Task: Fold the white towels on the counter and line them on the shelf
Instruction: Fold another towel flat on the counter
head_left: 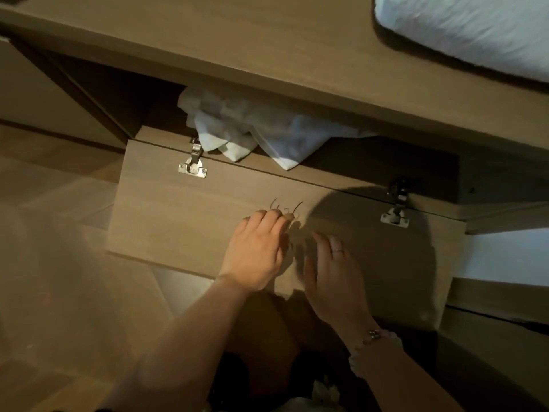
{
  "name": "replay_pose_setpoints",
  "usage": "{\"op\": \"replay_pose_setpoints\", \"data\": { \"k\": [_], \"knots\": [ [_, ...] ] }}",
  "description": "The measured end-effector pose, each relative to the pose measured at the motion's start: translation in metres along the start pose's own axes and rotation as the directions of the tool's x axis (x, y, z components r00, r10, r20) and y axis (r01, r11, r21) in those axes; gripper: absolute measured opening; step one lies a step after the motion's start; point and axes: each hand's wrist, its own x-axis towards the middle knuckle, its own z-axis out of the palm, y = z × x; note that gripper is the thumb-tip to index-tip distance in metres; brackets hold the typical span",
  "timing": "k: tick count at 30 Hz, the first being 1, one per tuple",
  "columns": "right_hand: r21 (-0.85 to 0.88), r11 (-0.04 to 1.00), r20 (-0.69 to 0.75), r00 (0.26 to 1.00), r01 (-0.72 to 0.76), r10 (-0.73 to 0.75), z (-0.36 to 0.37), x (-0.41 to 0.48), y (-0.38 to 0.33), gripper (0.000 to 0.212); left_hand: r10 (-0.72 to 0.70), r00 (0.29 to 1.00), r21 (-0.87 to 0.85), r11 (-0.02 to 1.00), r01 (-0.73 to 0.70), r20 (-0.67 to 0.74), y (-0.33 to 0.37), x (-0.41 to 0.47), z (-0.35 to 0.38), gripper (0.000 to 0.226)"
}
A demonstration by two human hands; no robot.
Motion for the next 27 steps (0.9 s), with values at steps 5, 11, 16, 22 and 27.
{"op": "replay_pose_setpoints", "data": {
  "k": [5, 11, 16, 22, 27],
  "knots": [
    [-0.033, 0.999, -0.165, 0.986, -0.037, 0.031, 0.013, 0.069, 0.031, 0.048, 0.06, 0.988, 0.039, 0.998, -0.054, -0.145, -0.021, 0.054, 0.031, 0.049],
    [-0.113, 0.993, -0.326, 0.944, 0.015, -0.051, 0.001, 0.148, 0.05, 0.048, 0.003, 0.913, 0.056, 0.998, 0.022, -0.407, -0.059, 0.116, 0.062, 0.039],
    [-0.209, 0.978, -0.318, 0.944, 0.02, -0.087, -0.015, 0.155, 0.058, 0.05, -0.169, 0.877, -0.067, 0.985, 0.156, -0.449, -0.074, 0.13, 0.055, 0.033],
    [-0.123, 0.98, -0.188, 0.966, 0.158, -0.18, 0.016, 0.117, 0.05, 0.053, -0.483, 0.755, -0.379, 0.865, 0.33, -0.444, -0.072, 0.126, 0.044, 0.036],
    [-0.191, 0.965, -0.253, 0.941, 0.178, -0.224, 0.023, 0.12, 0.057, 0.05, -0.56, 0.756, -0.414, 0.81, 0.415, -0.339, -0.116, 0.161, 0.006, 0.062]
  ]
}}
